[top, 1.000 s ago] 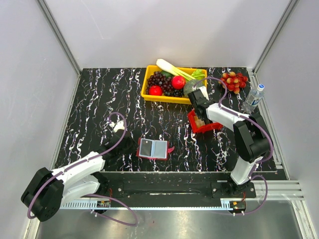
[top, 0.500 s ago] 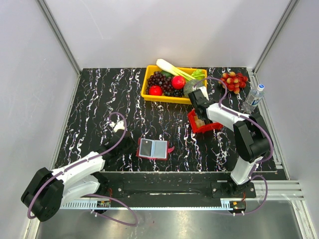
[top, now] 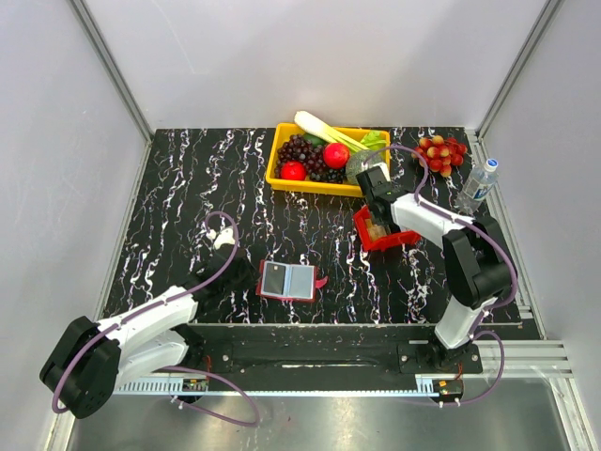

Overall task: Put the credit cards into the card holder
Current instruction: Pick up the credit card from the storage box, then insert the credit card into the card holder.

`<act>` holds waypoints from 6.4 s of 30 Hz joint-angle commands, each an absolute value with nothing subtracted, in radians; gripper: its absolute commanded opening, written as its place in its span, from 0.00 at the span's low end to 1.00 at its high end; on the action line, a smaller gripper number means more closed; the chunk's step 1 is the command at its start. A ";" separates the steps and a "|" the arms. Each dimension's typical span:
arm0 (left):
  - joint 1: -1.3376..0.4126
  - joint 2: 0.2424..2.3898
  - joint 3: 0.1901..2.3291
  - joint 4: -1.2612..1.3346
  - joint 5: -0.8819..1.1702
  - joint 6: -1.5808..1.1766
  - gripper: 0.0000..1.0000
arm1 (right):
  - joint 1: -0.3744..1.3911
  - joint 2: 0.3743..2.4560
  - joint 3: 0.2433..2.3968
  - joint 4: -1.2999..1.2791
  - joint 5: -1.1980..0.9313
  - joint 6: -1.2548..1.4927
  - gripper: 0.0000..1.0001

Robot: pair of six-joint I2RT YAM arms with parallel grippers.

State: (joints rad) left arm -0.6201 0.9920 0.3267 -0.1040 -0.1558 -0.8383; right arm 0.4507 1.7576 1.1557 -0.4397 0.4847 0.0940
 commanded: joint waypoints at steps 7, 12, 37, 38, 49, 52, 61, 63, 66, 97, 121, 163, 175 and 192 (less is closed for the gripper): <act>-0.615 0.985 0.357 -0.074 -0.143 -0.828 0.00 | 0.457 1.718 1.061 -0.514 0.178 0.124 0.00; -0.615 0.985 0.357 -0.075 -0.137 -0.827 0.00 | 0.457 1.726 1.072 -0.520 0.226 0.132 0.00; -0.607 0.953 0.360 -0.101 -0.140 -0.815 0.00 | 0.453 1.496 1.037 -0.618 0.277 0.259 0.17; -0.607 0.953 0.360 -0.100 -0.141 -0.813 0.00 | 0.449 1.487 1.040 -0.609 0.303 0.268 0.19; -0.606 0.963 0.365 -0.091 -0.133 -0.813 0.00 | 0.446 1.558 1.057 -0.497 0.199 0.186 0.57; -0.606 0.966 0.365 -0.089 -0.132 -0.813 0.00 | 0.446 1.606 1.072 -0.499 0.239 0.172 0.56; -0.604 0.969 0.365 -0.087 -0.129 -0.811 0.00 | 0.454 1.664 1.092 -0.515 0.294 0.150 0.31; -0.604 0.969 0.365 -0.087 -0.129 -0.813 0.00 | 0.456 1.646 1.092 -0.518 0.299 0.146 0.17; -0.604 0.971 0.365 -0.087 -0.127 -0.815 0.00 | 0.457 1.602 1.088 -0.520 0.301 0.141 0.01; -0.604 0.888 0.316 -0.008 -0.028 -0.836 0.00 | 0.865 1.460 0.914 -0.014 0.147 0.828 0.00; -0.606 0.833 0.301 -0.012 -0.011 -0.859 0.00 | 1.143 1.644 1.078 0.008 0.528 0.881 0.00; -0.604 0.833 0.288 -0.005 -0.014 -0.861 0.00 | 1.152 1.709 1.121 -0.051 0.512 0.864 0.00; -0.606 0.836 0.288 -0.005 -0.011 -0.859 0.00 | 1.192 1.784 1.282 -0.267 0.587 0.747 0.00; -0.606 0.827 0.293 -0.005 -0.008 -0.854 0.00 | 1.221 1.798 1.330 -0.534 0.752 0.721 0.00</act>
State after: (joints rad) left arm -0.6083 0.8448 0.2890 -0.0570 -0.0284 -0.8467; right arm 1.2186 1.8465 1.3464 -0.4812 0.6621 0.7044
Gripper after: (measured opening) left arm 0.023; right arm 0.010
